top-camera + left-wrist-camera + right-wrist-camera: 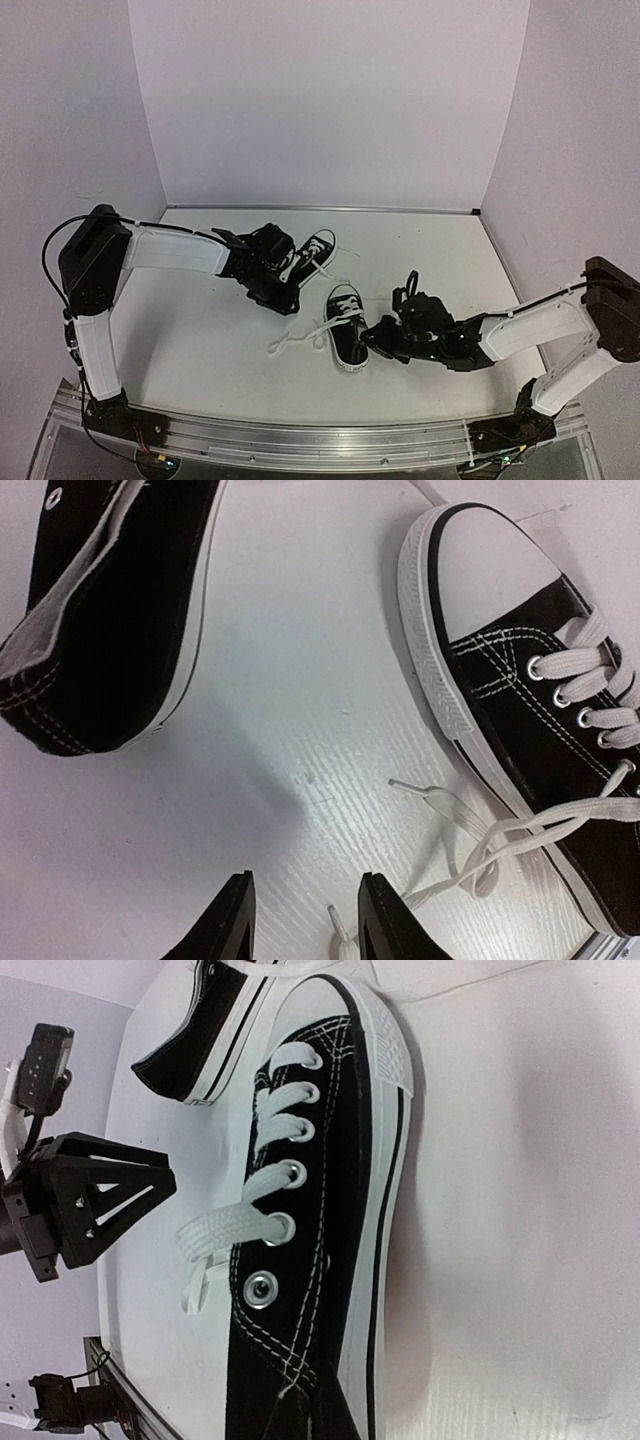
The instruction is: Tie the shoes
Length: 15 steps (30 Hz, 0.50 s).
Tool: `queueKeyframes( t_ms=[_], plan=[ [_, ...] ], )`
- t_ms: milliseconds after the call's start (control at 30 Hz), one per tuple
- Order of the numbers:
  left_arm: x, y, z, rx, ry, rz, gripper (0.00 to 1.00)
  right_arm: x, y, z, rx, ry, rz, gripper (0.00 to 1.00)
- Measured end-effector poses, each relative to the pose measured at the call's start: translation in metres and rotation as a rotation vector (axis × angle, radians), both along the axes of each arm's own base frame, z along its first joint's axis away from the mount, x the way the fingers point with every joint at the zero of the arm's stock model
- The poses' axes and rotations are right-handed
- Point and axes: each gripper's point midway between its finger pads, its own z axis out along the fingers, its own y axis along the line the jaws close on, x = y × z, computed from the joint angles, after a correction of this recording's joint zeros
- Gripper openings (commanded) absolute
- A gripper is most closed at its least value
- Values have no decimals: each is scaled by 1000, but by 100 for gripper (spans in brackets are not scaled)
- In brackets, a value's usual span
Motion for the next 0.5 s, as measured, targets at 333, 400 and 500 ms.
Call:
queueKeyframes(
  t_ms=[333, 400, 500],
  plan=[
    [-11, -34, -29, 7, 28, -59, 44, -2, -15, -10, -39, 8, -32, 0],
    [-13, -40, -32, 9, 30, -68, 47, -3, -17, -12, -44, 7, -37, 0],
    [-15, -50, -29, -4, 22, -81, 50, -4, -20, -15, -53, 9, -40, 0]
  ],
)
